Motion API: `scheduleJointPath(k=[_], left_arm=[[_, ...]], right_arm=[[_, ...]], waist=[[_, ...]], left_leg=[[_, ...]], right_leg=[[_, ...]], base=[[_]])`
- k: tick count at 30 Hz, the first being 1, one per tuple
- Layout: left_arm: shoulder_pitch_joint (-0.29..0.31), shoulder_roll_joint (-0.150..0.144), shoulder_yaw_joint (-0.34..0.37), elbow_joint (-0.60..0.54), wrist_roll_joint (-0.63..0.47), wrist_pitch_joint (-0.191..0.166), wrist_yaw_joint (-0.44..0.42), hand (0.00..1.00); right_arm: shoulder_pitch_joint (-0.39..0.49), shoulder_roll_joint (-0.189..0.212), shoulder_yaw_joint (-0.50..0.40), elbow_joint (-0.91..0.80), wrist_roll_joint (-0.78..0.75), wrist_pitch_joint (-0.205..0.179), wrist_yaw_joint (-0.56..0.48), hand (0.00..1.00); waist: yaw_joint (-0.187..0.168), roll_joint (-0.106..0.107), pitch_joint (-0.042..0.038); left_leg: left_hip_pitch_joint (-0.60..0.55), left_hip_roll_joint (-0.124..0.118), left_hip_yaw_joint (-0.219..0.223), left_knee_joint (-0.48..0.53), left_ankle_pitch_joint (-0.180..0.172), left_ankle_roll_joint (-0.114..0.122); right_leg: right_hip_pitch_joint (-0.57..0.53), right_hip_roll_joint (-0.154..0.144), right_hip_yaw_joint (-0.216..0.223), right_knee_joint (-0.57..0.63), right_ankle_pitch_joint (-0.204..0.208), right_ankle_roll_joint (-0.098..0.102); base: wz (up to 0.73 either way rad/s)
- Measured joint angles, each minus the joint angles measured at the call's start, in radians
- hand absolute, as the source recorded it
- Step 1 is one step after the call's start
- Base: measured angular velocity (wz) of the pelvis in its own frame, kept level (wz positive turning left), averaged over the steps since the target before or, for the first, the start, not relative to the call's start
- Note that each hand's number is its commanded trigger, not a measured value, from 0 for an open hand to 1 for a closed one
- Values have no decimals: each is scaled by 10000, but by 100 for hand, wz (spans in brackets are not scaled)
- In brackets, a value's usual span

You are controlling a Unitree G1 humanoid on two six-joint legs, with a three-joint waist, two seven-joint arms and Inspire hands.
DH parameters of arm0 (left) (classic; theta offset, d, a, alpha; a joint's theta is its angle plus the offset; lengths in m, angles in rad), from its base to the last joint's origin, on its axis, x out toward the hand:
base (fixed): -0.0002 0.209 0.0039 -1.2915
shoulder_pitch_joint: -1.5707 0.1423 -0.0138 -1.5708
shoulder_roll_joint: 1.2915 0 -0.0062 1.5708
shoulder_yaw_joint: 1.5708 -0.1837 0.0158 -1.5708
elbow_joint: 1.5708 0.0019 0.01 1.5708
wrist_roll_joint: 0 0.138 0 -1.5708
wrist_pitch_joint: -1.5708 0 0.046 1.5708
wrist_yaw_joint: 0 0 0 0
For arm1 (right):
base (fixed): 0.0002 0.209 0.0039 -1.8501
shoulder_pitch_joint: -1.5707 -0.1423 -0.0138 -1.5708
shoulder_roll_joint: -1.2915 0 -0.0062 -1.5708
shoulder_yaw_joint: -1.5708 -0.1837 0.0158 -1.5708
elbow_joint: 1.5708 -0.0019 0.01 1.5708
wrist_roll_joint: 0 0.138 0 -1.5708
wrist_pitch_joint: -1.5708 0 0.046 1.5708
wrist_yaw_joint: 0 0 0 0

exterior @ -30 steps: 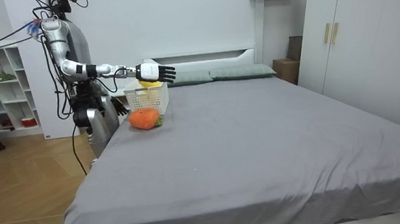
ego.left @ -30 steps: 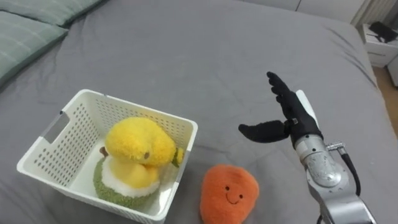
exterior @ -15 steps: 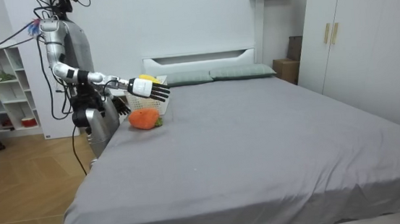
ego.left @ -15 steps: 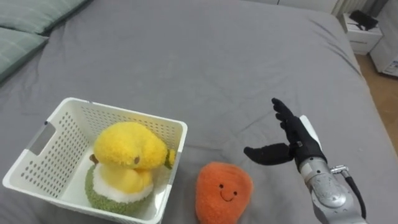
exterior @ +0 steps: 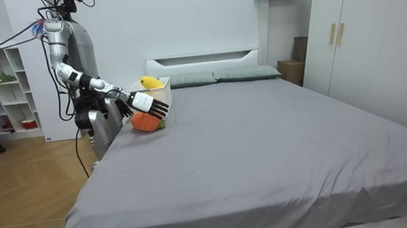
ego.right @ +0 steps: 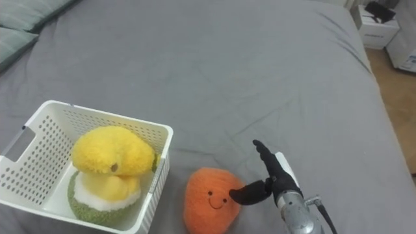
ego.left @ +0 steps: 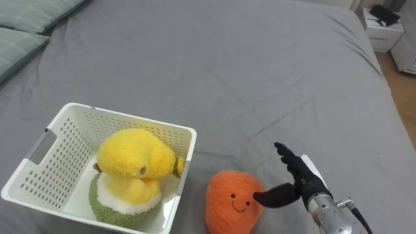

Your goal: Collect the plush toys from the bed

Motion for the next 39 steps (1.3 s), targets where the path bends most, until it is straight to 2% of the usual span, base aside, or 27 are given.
scheduleJointPath(k=[7, 10, 15, 18, 27, 36, 37, 38, 39], left_arm=[[77, -5, -1, -140, 27, 6, 0, 0], [117, -20, -13, -316, 1, 7, 4, 0], [126, -29, -24, -430, 23, 11, -5, 0], [87, -30, -68, -420, 17, 11, -46, 0], [11, -108, -197, -383, 12, 15, -173, 0], [67, -267, -200, -383, 0, 22, -188, 0], [66, -268, -200, -383, 9, 22, -190, 0], [69, -269, -200, -384, 10, 22, -204, 0], [86, -269, -200, -385, 9, 23, -215, 0]], right_arm=[[-3, 231, 160, 55, -363, 6, 417, 0], [-22, 377, 205, 404, -522, 5, 494, 0], [-41, 563, 207, 1184, -1269, 214, 746, 0], [-184, 731, 211, 1857, -1409, 196, 751, 0], [-231, 748, 211, 2160, -1958, 198, 773, 0], [-229, 746, 211, 2163, -2028, 205, 679, 0], [-227, 747, 211, 2163, -2017, 206, 651, 25], [-223, 750, 211, 2162, -2001, 206, 602, 40], [-224, 749, 216, 2162, -1987, 205, 572, 100]], waist=[[14, -22, 12], [42, 3, 37], [185, -31, 30], [199, -35, 31], [219, -41, 74], [227, -8, 90], [228, -12, 87], [234, -11, 87], [251, -8, 86]], left_leg=[[12, 3, -7, -7, -31, -6], [-3, -1, -40, -5, -33, -3], [-109, -19, -189, 15, -35, -1], [-143, -25, -270, 30, -35, -4], [-336, -69, -589, 172, -36, -2], [-423, -105, -736, 277, -35, 0], [-430, -111, -759, 286, -35, 1], [-434, -121, -797, 301, -34, 2], [-434, -127, -812, 309, -34, 2]], right_leg=[[30, 15, 31, -1, 0, 0], [33, 19, 19, -2, 1, 2], [-11, 27, -64, -22, 0, 3], [-7, 26, -167, -26, 0, 3], [-10, -15, -537, -31, 0, 4], [1, -42, -608, -30, -1, 5], [7, -45, -618, -29, -1, 6], [23, -50, -635, -28, -4, 10], [35, -55, -648, -27, -8, 16]], base=[[-1], [3], [7], [9], [11], [3], [9], [8], [6]])
